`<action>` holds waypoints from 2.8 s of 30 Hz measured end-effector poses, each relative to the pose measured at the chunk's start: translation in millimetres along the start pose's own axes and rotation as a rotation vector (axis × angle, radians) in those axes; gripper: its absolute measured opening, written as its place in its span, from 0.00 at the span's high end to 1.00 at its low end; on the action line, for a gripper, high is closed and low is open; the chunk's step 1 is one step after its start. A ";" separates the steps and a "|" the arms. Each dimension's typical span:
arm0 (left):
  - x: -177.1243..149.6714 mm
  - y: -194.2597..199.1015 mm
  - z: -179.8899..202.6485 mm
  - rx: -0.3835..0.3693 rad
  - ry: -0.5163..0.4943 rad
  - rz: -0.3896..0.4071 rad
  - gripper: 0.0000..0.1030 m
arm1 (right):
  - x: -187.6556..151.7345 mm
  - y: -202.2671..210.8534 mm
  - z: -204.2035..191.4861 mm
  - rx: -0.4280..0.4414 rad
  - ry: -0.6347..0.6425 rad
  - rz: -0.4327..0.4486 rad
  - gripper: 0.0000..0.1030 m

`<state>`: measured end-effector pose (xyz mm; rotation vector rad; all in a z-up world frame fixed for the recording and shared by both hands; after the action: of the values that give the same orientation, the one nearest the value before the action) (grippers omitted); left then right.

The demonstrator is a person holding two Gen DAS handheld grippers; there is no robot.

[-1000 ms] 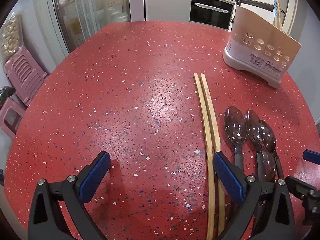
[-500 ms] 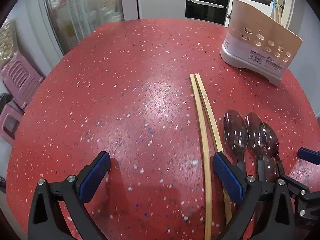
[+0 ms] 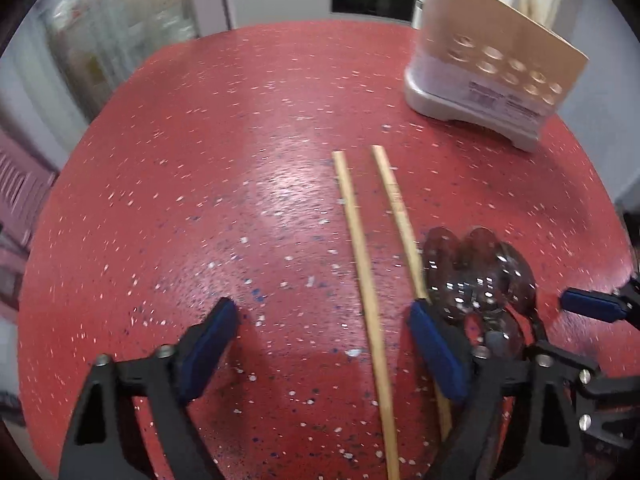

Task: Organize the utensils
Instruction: 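Grasp a dark spoon handle with the right gripper while the left grasps a plain chopstick, then lift the spoon and chopstick and carry both over the beige holder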

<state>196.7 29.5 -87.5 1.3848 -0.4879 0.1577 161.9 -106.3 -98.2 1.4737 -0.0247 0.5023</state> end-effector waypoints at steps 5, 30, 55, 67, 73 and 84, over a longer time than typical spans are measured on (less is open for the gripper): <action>12.1 -0.7 10.2 -0.035 -0.052 -0.041 0.18 | 1.8 -3.2 -6.1 0.013 0.019 -0.004 0.86; -13.8 73.1 16.7 -0.130 0.044 0.231 0.69 | -22.0 45.3 71.2 0.279 -0.204 0.179 0.88; 100.7 167.9 49.3 -0.253 0.049 0.540 0.69 | 54.0 136.6 138.5 0.289 -0.303 0.477 0.88; 175.9 179.1 64.2 -0.256 0.025 0.631 0.69 | 112.0 151.2 175.8 0.245 -0.338 0.601 0.88; 202.3 168.4 69.5 -0.244 0.023 0.651 0.69 | 139.2 144.7 187.3 0.232 -0.359 0.654 0.88; 220.7 126.4 69.7 -0.230 0.047 0.643 0.69 | 159.2 118.2 187.3 0.115 -0.347 0.792 0.89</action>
<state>327.7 -51.9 126.4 0.9598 -0.8728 0.6347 318.2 -233.9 85.3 1.6206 -0.8924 0.8807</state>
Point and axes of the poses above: each gripper's, at about its wrist camera, not at the fingertips, and y roughly against the way its jaws point, z to its right, x to its top, the point moved 3 cm from there along -y, roughly the way its jaws point, and after that the axes turned 6 degrees about -x, right-handed, at the moved point
